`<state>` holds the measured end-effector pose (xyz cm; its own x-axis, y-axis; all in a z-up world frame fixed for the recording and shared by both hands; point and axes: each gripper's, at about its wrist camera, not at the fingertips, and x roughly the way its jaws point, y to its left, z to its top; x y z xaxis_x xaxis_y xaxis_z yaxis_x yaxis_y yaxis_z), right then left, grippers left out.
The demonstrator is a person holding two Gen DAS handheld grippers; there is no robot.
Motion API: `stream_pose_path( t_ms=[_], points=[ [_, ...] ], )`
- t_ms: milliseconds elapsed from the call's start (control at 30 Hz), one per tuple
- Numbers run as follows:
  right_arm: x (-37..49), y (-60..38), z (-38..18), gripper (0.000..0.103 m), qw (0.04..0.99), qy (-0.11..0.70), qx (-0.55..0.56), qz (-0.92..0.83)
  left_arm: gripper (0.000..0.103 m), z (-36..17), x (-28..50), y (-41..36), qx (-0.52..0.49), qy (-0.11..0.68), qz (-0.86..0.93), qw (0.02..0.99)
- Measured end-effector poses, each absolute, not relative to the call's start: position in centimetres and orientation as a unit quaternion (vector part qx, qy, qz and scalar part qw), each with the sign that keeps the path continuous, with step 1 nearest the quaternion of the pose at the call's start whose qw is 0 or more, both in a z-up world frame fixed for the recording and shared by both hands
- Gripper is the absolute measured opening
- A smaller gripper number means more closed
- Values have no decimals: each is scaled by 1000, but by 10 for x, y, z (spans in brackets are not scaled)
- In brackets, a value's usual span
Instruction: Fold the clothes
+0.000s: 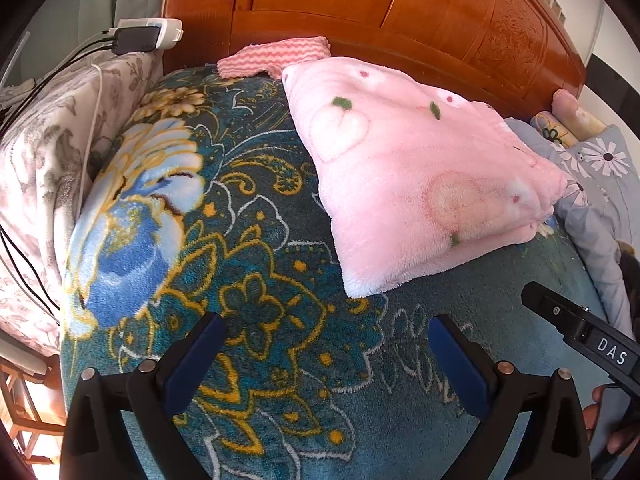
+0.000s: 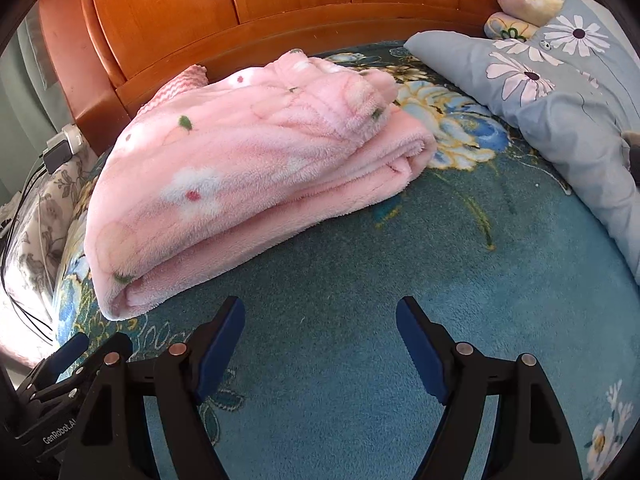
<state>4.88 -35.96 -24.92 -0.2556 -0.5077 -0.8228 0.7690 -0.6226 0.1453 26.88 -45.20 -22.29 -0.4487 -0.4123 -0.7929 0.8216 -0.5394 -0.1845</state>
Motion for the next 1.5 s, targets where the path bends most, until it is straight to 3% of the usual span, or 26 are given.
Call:
stream_pose_path(
  t_ms=[733, 1500],
  points=[
    [88, -373, -266, 81, 411, 232, 411, -780, 103, -232, 263, -435, 376, 226, -786, 436],
    [86, -366, -266, 81, 391, 231, 424, -784, 103, -237, 259, -433, 380, 215, -784, 441]
  ],
)
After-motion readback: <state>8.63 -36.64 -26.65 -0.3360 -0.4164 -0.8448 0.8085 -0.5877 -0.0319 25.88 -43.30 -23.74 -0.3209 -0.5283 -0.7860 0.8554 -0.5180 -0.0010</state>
